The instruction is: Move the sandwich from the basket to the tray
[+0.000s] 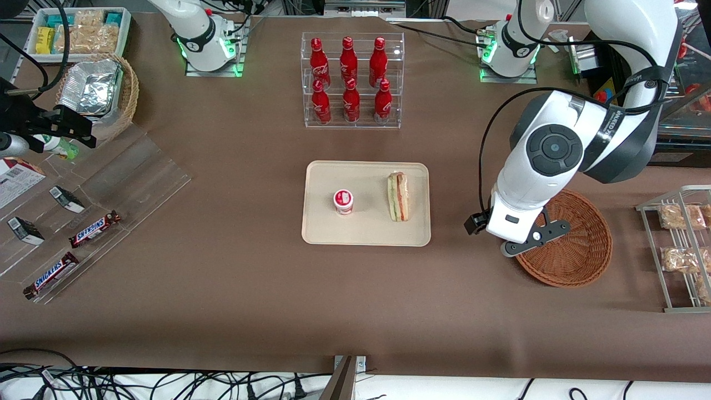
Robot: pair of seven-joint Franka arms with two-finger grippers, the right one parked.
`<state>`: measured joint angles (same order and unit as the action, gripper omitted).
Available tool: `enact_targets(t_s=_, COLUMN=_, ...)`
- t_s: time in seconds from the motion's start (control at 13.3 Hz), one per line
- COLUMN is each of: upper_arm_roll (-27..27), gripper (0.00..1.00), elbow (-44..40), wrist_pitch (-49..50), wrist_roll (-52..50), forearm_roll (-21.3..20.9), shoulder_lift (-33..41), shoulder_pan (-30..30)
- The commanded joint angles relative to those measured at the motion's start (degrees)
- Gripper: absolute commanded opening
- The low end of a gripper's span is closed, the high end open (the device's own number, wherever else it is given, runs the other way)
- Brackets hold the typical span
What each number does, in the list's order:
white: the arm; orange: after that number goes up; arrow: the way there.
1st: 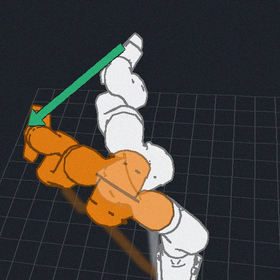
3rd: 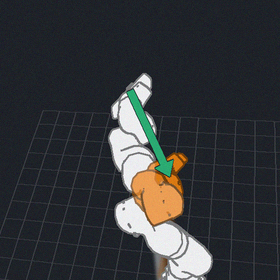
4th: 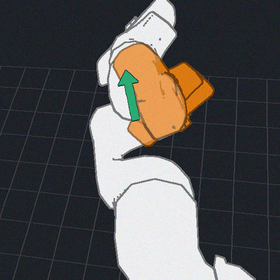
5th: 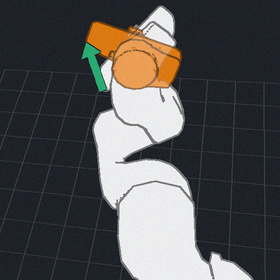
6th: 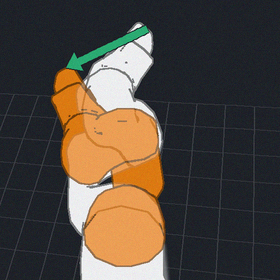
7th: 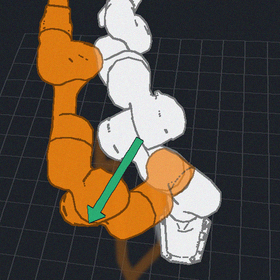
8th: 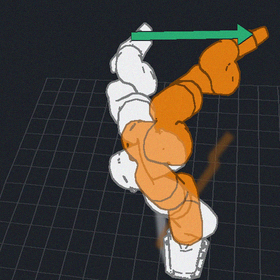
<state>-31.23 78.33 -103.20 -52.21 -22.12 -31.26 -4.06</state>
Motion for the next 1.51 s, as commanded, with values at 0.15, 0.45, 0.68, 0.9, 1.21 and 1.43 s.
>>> enact_targets(t_s=0.15, upper_arm_roll=2.22, gripper=1.0, elbow=1.38, wrist_pitch=1.34, wrist_roll=5.52, forearm_roll=4.45, shoulder_lift=4.97, shoulder_pan=-0.95)
enact_targets(t_s=0.45, upper_arm_roll=10.82, gripper=1.0, elbow=3.58, wrist_pitch=2.3, wrist_roll=18.34, forearm_roll=13.66, shoulder_lift=11.38, shoulder_pan=0.02)
enact_targets(t_s=0.68, upper_arm_roll=17.33, gripper=1.0, elbow=3.76, wrist_pitch=6.68, wrist_roll=30.72, forearm_roll=18.77, shoulder_lift=15.43, shoulder_pan=1.16)
enact_targets(t_s=0.9, upper_arm_roll=21.12, gripper=1.0, elbow=3.76, wrist_pitch=12.13, wrist_roll=41.11, forearm_roll=21.33, shoulder_lift=18.6, shoulder_pan=1.16)
enact_targets(t_s=1.21, upper_arm_roll=21.48, gripper=1.0, elbow=6.83, wrist_pitch=13.38, wrist_roll=45.61, forearm_roll=22.03, shoulder_lift=23.25, shoulder_pan=1.25)
enact_targets(t_s=1.43, upper_arm_roll=21.48, gripper=1.0, elbow=7.8, wrist_pitch=13.99, wrist_roll=48.25, forearm_roll=23.88, shoulder_lift=25.19, shoulder_pan=0.46)
